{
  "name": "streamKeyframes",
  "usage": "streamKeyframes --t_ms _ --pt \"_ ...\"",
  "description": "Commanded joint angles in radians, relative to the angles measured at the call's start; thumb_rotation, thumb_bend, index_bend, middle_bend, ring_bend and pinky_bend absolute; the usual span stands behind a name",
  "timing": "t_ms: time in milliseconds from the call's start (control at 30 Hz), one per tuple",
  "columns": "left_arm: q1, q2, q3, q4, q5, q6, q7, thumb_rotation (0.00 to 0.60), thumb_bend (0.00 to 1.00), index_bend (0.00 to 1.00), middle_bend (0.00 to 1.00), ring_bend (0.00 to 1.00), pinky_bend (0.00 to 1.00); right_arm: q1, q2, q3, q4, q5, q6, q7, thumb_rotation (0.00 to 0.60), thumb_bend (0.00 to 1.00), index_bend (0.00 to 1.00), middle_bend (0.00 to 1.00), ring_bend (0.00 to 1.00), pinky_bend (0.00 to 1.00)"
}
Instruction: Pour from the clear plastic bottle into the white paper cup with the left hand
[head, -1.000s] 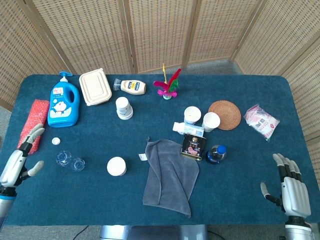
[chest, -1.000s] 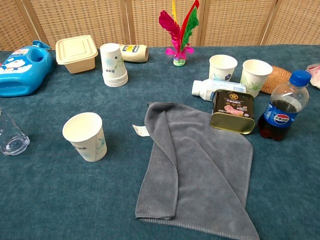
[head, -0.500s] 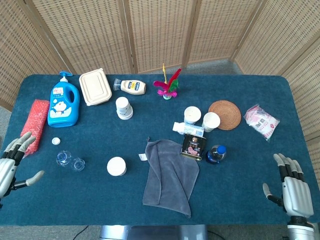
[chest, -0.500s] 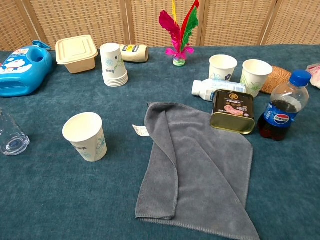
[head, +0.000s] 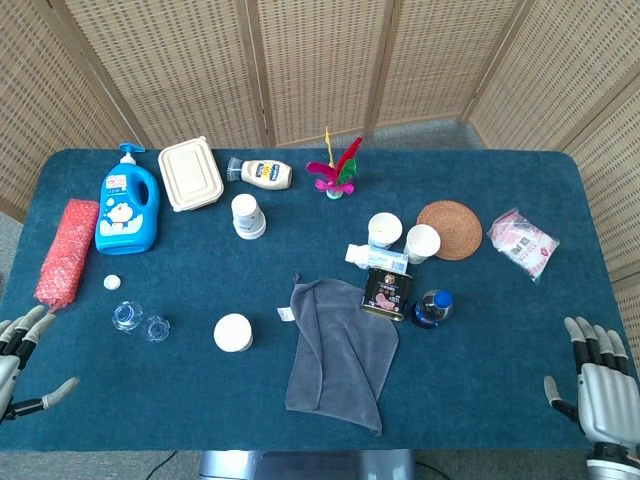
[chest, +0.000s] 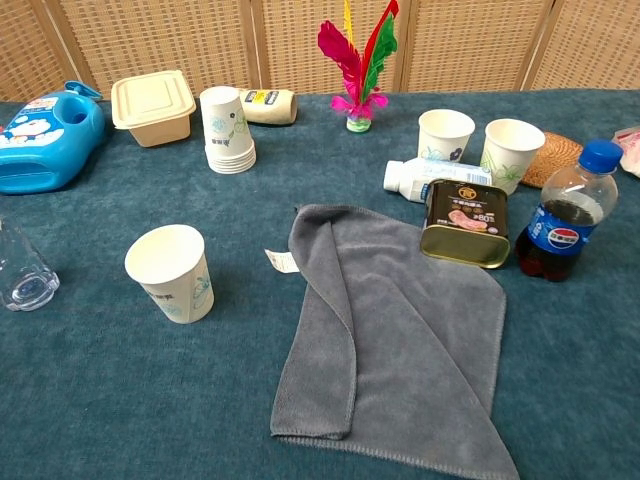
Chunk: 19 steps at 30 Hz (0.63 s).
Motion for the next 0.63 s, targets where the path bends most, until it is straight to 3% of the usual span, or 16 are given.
streamKeyframes --t_ms 33,633 --pt "0.008 -0.008 0.004 0.010 0.000 -0.003 -0.008 0.146 0.21 0.00 0.00 0.00 0.00 -0.006 -0.005 -0.004 0.004 -0.006 0.005 0.004 0.600 0.40 0.00 0.03 0.00 0.00" --pt "0.007 -0.024 -0.022 0.004 0.024 -0.018 -0.005 0.148 0.21 0.00 0.00 0.00 0.00 -0.007 -0.005 0.000 0.013 -0.013 -0.005 0.054 0.600 0.40 0.00 0.03 0.00 0.00"
